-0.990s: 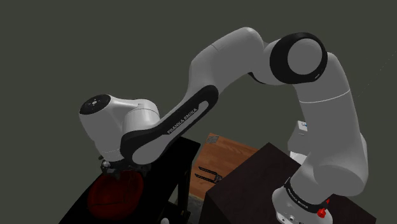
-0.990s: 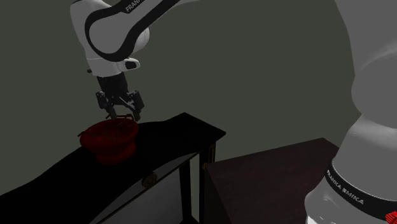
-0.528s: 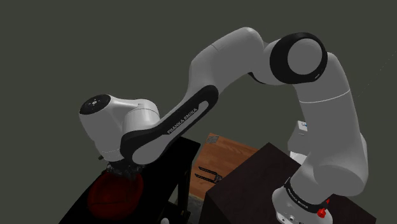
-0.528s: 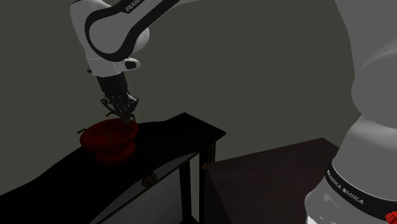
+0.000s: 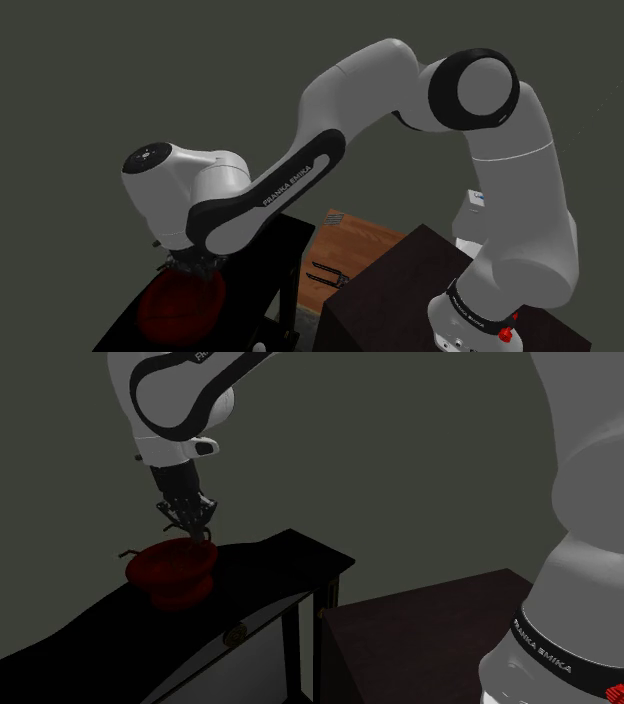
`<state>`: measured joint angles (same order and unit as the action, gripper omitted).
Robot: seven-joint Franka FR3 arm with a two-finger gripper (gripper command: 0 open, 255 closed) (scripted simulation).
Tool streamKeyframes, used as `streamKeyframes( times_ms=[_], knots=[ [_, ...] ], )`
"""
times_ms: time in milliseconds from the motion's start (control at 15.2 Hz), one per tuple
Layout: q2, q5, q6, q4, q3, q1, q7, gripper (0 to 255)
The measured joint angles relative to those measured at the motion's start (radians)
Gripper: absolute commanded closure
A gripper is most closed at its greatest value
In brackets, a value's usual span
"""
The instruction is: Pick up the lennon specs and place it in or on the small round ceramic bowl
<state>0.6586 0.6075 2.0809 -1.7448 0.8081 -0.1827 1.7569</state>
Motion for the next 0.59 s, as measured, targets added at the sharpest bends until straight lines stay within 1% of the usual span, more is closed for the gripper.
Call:
streamKeyframes(
  times_ms=[594],
  knots=[
    [-0.062,-0.054,-0.077,0.028,0.043,0.027,-0.036,255]
  ],
)
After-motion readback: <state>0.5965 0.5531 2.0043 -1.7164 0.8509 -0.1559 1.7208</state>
